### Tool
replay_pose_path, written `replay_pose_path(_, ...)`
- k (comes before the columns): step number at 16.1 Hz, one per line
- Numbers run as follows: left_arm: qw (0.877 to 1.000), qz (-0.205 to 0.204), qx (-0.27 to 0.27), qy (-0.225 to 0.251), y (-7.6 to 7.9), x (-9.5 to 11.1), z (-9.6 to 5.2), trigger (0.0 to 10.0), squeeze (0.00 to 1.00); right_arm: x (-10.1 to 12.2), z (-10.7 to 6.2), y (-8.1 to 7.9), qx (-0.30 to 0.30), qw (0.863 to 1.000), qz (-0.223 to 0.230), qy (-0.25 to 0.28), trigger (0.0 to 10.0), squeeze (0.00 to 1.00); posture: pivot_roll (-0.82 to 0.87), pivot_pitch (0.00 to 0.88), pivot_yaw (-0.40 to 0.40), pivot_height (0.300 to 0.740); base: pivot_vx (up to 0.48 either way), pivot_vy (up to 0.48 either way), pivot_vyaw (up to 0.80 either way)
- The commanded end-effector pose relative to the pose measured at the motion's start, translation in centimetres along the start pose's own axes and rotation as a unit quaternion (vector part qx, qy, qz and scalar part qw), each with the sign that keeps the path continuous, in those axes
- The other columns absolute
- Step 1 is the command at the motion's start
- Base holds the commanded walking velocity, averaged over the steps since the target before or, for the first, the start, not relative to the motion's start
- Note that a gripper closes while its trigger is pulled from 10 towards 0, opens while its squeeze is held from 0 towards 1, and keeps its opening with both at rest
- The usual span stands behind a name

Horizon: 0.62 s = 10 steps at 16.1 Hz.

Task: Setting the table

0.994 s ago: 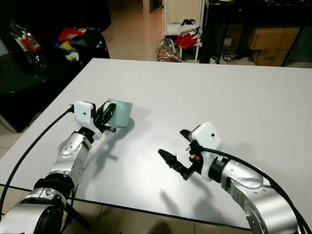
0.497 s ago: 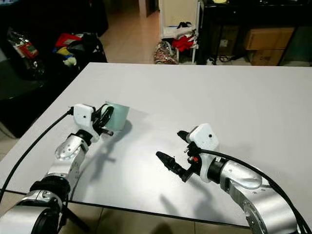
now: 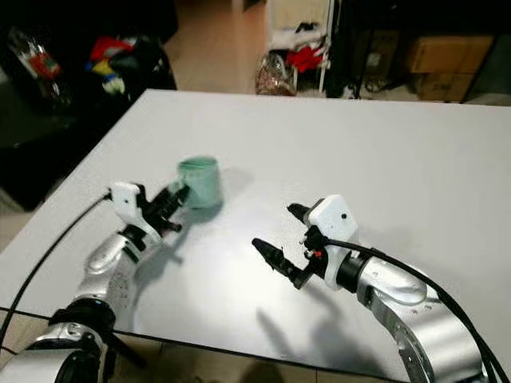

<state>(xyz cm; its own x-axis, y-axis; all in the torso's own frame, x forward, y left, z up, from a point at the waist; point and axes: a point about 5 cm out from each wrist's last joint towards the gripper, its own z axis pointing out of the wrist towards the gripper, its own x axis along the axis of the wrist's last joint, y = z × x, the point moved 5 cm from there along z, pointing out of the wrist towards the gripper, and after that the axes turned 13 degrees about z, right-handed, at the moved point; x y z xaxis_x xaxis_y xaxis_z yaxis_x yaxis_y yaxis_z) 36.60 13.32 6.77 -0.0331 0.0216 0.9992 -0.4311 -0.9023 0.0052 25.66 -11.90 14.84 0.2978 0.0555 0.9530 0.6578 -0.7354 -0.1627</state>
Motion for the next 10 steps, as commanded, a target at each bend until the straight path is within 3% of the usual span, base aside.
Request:
replay_pose_path(1, 1.0, -0.003, 0.003, 0.003, -0.4, 0.4, 0.3, 10.0, 1.0, 0.2, 0.3, 0.2, -0.01, 1.0, -0.006, 0.004, 10.0, 0.0, -0.08, 0.0, 0.095, 0.74, 0.0, 0.0, 0.0)
replay_pose_path(7, 0.999, 0.029, -0.001, -0.028, -0.5, -1.2, -1.2, 10.0, 1.0, 0.3, 0.6, 0.2, -0.012, 1.0, -0.005, 0.006, 10.0, 0.0, -0.08, 0.0, 0.105, 0.74, 0.0, 0.0, 0.0)
replay_pose_path(8, 0.999, 0.034, 0.003, -0.017, -0.9, -0.7, -1.4, 10.0, 0.93, 0.3, 0.7, 0.3, -0.014, 1.0, -0.003, 0.008, 10.0, 0.0, -0.08, 0.0, 0.107, 0.74, 0.0, 0.0, 0.0)
replay_pose_path(9, 0.999, 0.039, 0.002, -0.006, -1.2, -0.2, -1.6, 10.0, 0.27, 0.3, 0.6, 0.4, -0.017, 1.0, -0.003, 0.009, 10.0, 0.0, -0.08, 0.0, 0.108, 0.74, 0.0, 0.0, 0.0)
replay_pose_path(10, 0.999, 0.043, 0.002, -0.003, -1.2, -0.1, -1.6, 10.0, 0.0, 0.3, 0.6, 0.4, -0.018, 1.0, -0.003, 0.01, 10.0, 0.0, -0.08, 0.0, 0.108, 0.74, 0.0, 0.0, 0.0)
